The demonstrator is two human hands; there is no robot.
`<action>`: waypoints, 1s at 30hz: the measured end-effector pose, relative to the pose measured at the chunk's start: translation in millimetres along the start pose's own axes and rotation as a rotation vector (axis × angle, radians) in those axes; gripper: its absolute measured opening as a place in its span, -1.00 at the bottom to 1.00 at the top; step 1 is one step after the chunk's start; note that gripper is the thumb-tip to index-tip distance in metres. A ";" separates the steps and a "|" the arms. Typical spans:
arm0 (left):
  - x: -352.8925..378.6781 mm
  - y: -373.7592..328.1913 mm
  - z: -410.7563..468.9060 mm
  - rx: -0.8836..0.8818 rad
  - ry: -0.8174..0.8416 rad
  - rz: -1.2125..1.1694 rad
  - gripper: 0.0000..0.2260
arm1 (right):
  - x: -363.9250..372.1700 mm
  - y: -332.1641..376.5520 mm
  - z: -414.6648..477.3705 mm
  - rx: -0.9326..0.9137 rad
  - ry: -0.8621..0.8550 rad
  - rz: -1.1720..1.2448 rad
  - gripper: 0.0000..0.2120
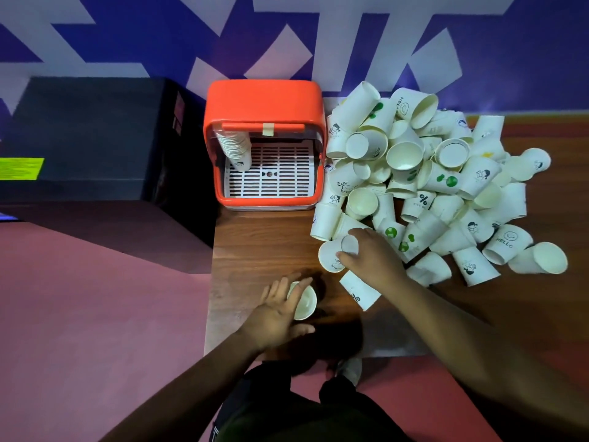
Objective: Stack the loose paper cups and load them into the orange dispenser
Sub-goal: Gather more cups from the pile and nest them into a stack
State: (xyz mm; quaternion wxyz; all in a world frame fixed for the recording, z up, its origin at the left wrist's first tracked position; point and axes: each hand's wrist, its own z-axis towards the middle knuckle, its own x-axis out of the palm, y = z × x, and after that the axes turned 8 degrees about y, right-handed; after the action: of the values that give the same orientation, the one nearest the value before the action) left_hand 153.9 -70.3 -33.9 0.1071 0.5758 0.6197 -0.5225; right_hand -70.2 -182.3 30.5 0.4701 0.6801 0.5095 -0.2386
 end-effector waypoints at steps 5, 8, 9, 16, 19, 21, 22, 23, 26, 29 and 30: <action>-28.5 -11.3 -2.7 -0.071 -0.161 -0.467 -0.15 | -26.2 -5.1 -28.3 0.081 0.019 0.676 -0.73; -58.5 -25.8 -0.8 -0.052 -0.230 -0.843 -0.20 | -23.6 -6.8 -44.1 0.138 0.188 1.153 -0.80; -68.1 -31.2 -0.5 -0.009 -0.210 -0.931 -0.23 | -20.8 -6.8 -48.3 0.166 0.245 1.293 -0.82; -85.1 -47.1 -2.3 0.129 -0.211 -1.042 -0.48 | -8.2 -7.9 -61.4 0.217 0.380 1.517 -0.76; -87.9 -41.0 -13.6 0.091 -0.261 -1.011 -0.46 | -1.8 -19.9 -54.1 0.255 0.189 1.105 -0.59; -88.4 -32.2 -21.8 0.072 -0.283 -0.859 -0.46 | 8.7 -38.2 -48.7 0.198 0.055 0.555 -0.56; -88.1 -27.7 -25.8 0.069 -0.288 -0.761 -0.47 | 14.8 -47.4 -46.6 0.155 0.024 0.341 -0.53; -86.7 -23.2 -28.9 0.065 -0.280 -0.678 -0.48 | 20.8 -54.0 -45.4 0.122 0.024 0.182 -0.49; -77.0 -13.8 -32.2 0.063 -0.199 -0.523 -0.45 | 39.9 -61.5 -45.3 0.075 0.065 -0.165 -0.49; -58.2 -9.4 -28.1 0.087 -0.189 -0.331 -0.41 | 56.3 -62.6 -46.5 0.049 0.061 -0.303 -0.53; -50.4 -7.2 -26.2 0.095 -0.196 -0.266 -0.39 | 61.5 -62.7 -47.4 0.051 0.055 -0.327 -0.53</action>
State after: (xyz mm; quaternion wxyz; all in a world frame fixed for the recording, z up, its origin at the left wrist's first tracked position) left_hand 176.0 -78.9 18.2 0.0695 0.4394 0.6518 -0.6143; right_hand -112.5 -109.2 -22.7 0.3935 0.6059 0.6199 -0.3062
